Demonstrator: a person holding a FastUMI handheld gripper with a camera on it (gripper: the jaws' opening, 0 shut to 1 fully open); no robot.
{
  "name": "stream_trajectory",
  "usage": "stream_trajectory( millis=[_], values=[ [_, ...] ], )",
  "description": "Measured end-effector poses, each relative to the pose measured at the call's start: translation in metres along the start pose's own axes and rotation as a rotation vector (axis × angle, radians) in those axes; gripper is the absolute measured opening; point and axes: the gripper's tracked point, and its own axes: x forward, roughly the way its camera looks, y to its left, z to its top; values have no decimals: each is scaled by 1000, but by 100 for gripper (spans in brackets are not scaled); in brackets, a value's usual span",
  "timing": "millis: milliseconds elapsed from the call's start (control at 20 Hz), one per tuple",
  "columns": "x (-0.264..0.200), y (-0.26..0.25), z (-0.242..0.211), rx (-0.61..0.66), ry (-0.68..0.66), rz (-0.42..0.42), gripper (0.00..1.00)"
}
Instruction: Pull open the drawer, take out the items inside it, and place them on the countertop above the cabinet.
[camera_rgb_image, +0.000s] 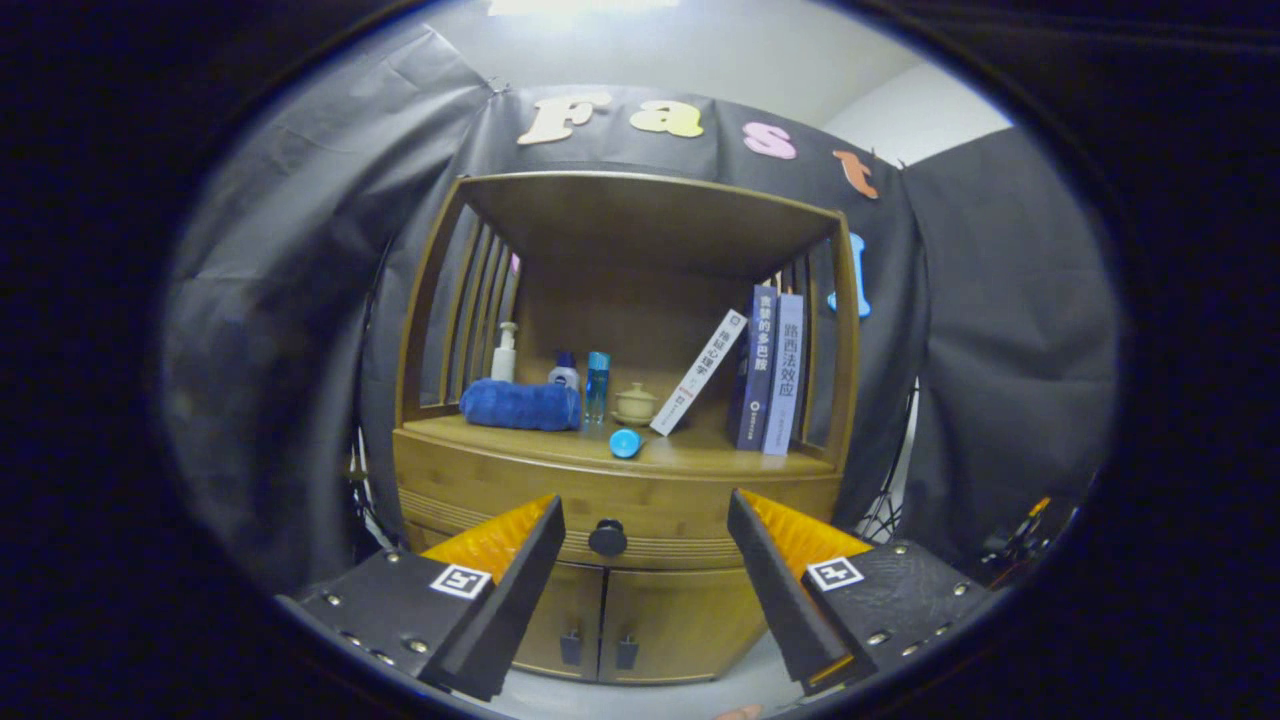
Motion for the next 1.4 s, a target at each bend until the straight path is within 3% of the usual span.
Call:
stream_trajectory(
  millis=[500, 750, 1200, 1400],
  values=[
    [-73, 37, 133, 71, 23, 138, 97],
    [-106, 37, 161, 106, 56, 174, 97],
    [-143, 36, 208, 239, -33, 268, 97],
    [-141, 23, 206, 240, -41, 224, 97]
  ],
)
